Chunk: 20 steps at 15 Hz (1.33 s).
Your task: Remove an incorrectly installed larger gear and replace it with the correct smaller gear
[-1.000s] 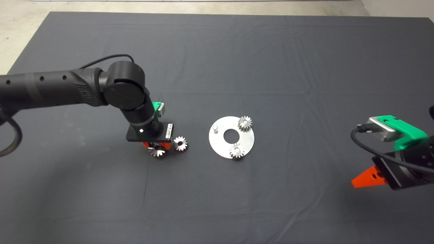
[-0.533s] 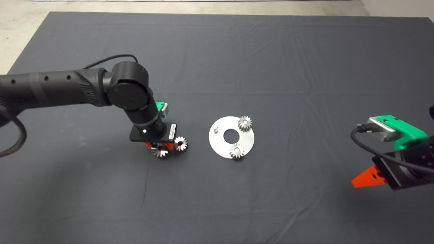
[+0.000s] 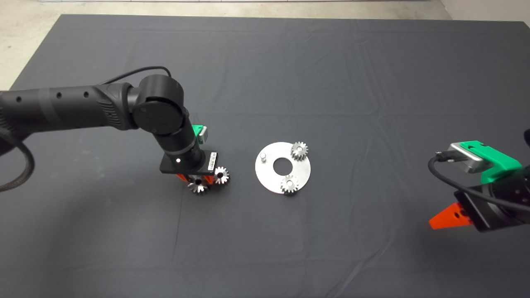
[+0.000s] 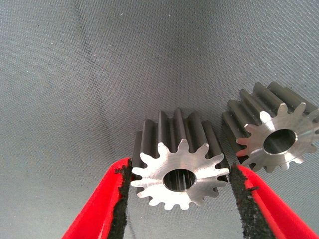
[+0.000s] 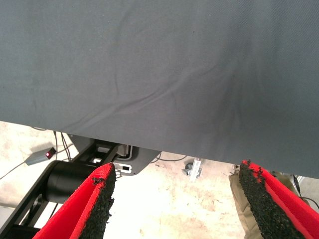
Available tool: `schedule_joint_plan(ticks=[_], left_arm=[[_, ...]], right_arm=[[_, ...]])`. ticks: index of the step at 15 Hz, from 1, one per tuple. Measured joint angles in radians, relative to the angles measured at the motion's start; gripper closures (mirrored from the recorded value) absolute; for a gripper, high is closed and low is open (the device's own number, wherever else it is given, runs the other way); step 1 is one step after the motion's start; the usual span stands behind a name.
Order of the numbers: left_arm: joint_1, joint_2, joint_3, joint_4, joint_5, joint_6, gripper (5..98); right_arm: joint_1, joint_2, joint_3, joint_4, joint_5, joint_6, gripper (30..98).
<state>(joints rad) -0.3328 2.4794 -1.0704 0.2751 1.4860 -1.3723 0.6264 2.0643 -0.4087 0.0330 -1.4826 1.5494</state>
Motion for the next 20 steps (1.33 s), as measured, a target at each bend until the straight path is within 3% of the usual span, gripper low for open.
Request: schedule_joint_plan(ticks=[7,11,16,20], left_arm=[[-0.009,0.015,0.0,-0.001,0.001,0.0,44.9],[-0.009,0.031,0.0,0.0,0.013,0.001,40.6],[-0.009,0.076,-0.002,0.001,0.028,0.001,40.0],[-0.009,0.098,-0.006,0.0,0.024,0.0,40.0]], right_arm=[[0.0,0.001,0.0,0.0,0.0,0.0,62.5],[0.0,0.003,0.0,0.0,0.001,0.0,62.5],[0.0,0.004,0.0,0.0,0.001,0.0,62.5],[0.0,0.004,0.0,0.0,0.001,0.0,62.5]])
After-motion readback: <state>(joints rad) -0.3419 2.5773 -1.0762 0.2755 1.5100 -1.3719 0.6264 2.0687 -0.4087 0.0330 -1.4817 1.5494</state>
